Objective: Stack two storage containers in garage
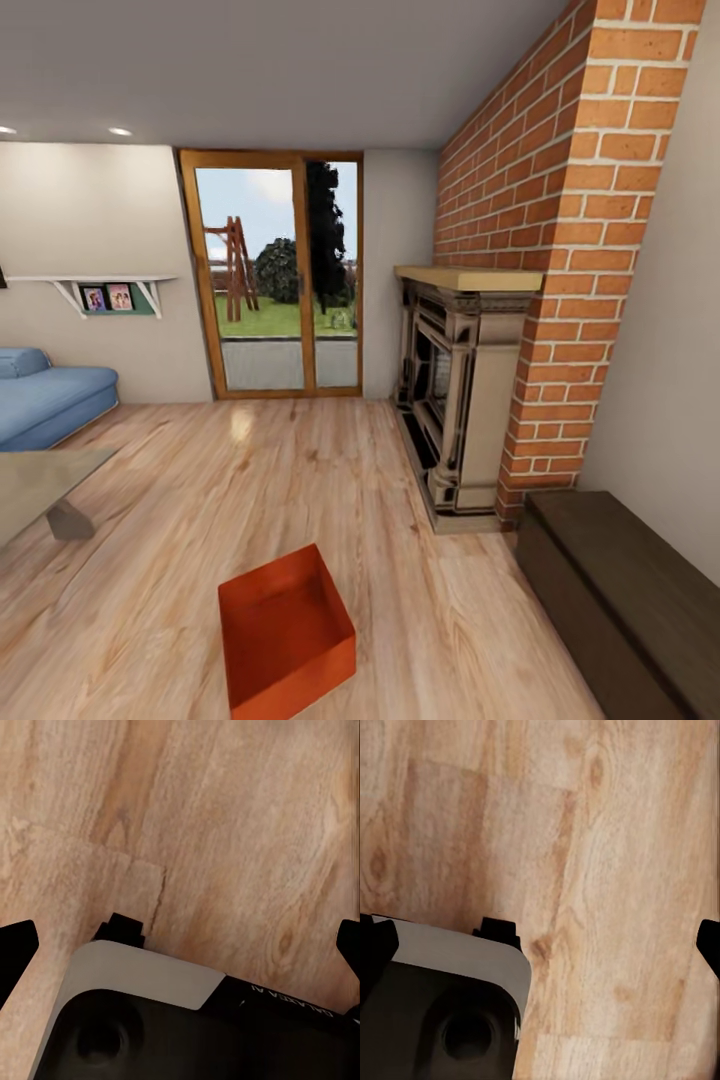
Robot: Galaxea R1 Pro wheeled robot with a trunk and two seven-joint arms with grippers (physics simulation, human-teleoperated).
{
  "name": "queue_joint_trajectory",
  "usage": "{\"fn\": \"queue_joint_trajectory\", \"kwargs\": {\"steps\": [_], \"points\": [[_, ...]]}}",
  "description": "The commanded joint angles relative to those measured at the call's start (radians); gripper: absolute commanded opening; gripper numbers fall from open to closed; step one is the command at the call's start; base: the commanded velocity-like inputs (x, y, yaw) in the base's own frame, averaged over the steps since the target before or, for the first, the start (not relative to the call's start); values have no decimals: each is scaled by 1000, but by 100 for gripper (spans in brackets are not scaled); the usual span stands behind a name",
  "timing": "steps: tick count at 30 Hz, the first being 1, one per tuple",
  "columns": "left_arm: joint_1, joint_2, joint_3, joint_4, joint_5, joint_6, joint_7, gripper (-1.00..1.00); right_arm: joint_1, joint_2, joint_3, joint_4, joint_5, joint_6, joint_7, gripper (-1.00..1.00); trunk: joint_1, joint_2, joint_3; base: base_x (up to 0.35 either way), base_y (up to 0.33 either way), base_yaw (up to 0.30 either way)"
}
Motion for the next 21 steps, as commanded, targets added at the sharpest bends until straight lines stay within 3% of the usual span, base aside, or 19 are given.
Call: {"fn": "queue_joint_trajectory", "kwargs": {"steps": [1,21], "points": [[-1,0,-6,0,7,2,3,100,-1,0,5,3,1,-5,-3,100,1,-1,-1,297,-103,0],[-1,0,-6,0,7,2,3,100,-1,-1,9,3,4,-4,8,100,1,-1,-1,298,-102,0]]}}
